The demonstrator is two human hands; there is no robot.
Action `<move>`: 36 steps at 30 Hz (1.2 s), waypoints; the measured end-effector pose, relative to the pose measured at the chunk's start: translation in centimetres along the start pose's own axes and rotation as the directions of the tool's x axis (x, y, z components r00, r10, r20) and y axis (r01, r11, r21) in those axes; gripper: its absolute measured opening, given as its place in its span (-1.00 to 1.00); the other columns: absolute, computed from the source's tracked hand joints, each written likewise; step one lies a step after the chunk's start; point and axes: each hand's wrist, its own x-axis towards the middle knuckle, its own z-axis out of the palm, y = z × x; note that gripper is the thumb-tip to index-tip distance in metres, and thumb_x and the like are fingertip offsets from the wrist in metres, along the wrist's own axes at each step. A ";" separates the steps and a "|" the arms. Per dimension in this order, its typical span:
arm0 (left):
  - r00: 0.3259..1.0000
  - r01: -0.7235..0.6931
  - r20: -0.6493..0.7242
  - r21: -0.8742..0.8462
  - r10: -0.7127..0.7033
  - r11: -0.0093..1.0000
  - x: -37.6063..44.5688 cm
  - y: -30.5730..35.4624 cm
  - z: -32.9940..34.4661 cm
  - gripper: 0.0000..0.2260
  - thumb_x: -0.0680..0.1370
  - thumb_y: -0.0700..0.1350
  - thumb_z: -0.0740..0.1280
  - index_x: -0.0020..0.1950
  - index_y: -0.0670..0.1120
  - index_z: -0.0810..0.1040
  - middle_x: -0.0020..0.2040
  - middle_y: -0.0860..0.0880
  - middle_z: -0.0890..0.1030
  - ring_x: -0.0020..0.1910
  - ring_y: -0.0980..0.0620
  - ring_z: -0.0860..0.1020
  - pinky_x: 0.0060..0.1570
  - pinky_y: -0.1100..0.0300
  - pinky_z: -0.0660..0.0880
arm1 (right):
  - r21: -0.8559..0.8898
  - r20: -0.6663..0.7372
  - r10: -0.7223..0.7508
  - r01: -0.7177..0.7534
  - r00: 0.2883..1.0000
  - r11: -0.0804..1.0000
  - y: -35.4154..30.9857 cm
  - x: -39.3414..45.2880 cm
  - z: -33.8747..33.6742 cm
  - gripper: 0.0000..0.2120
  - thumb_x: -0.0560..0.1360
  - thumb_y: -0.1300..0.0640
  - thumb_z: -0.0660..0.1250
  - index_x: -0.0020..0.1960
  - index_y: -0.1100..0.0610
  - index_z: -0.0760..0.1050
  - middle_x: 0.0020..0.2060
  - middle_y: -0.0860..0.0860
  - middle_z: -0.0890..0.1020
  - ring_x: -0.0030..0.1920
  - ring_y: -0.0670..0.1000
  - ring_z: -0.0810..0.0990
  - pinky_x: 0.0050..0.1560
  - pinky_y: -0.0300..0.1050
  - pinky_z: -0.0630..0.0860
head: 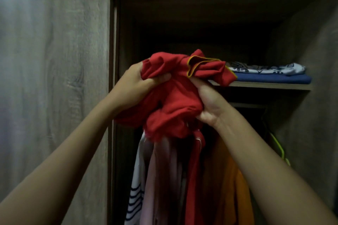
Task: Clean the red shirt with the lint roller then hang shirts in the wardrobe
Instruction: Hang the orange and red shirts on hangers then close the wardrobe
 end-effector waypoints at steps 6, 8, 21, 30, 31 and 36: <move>0.972 0.212 0.105 -0.010 -0.210 0.977 -4.6 -4.6 2.6 -0.83 0.55 -0.01 0.33 0.10 0.04 0.62 -0.02 0.12 0.68 0.01 0.22 0.61 0.08 0.20 0.52 | -0.136 -0.219 0.136 -0.169 0.966 0.976 5.4 -3.5 -2.9 -0.72 0.43 -0.07 0.35 0.04 0.08 0.60 -0.18 -0.03 0.73 -0.19 -0.11 0.70 -0.19 -0.23 0.62; 0.952 0.287 0.126 -0.049 -0.279 0.957 -5.8 -6.0 3.5 -0.84 0.58 -0.02 0.28 0.10 0.01 0.61 -0.02 0.11 0.66 -0.02 0.26 0.58 0.08 0.25 0.49 | -0.092 -0.283 0.165 -0.198 0.945 0.976 6.9 -4.1 -4.2 -0.52 0.33 -0.14 0.41 0.17 0.07 0.58 -0.03 0.03 0.72 -0.04 -0.03 0.70 -0.08 -0.16 0.63; 0.698 0.589 -0.127 -0.457 -0.704 0.667 -10.8 -10.6 4.5 -0.82 0.59 -0.01 0.27 0.10 -0.05 0.58 -0.08 -0.03 0.64 -0.11 0.08 0.59 -0.01 0.24 0.50 | 0.119 -0.535 0.342 -0.332 0.772 0.936 11.2 -8.0 -11.0 -0.76 0.57 0.15 0.14 -0.08 0.18 0.57 -0.38 0.10 0.69 -0.41 0.03 0.67 -0.36 -0.14 0.63; 0.773 0.623 -0.028 -0.153 -0.634 0.767 -11.9 -12.7 4.9 -0.62 0.52 -0.30 0.33 0.31 -0.06 0.45 0.14 -0.09 0.60 0.03 0.04 0.59 0.08 0.17 0.51 | 0.049 -0.632 0.334 -0.394 0.700 0.918 12.6 -7.2 -10.6 -0.84 0.55 0.18 0.22 -0.01 0.17 0.57 -0.42 0.08 0.66 -0.47 0.01 0.63 -0.37 -0.10 0.61; 0.772 0.635 -0.003 -0.045 -0.636 0.771 -12.1 -12.8 5.1 -0.57 0.50 -0.28 0.36 0.35 -0.08 0.41 0.18 -0.10 0.58 0.08 0.00 0.58 0.14 0.13 0.49 | 0.040 -0.648 0.327 -0.398 0.688 0.917 12.8 -7.0 -10.2 -0.87 0.54 0.21 0.24 -0.06 0.18 0.57 -0.46 0.07 0.65 -0.50 0.00 0.62 -0.41 -0.12 0.60; 0.863 0.467 0.129 0.167 -0.489 0.868 -15.0 -9.6 8.9 -0.34 0.45 0.12 0.43 0.47 -0.01 0.27 0.33 0.13 0.38 0.32 0.19 0.38 0.31 0.23 0.31 | 0.098 -0.644 0.358 -0.391 0.677 0.915 13.7 -6.2 -8.6 -0.88 0.55 0.30 0.24 -0.13 0.20 0.51 -0.56 0.06 0.61 -0.59 -0.03 0.59 -0.57 -0.20 0.54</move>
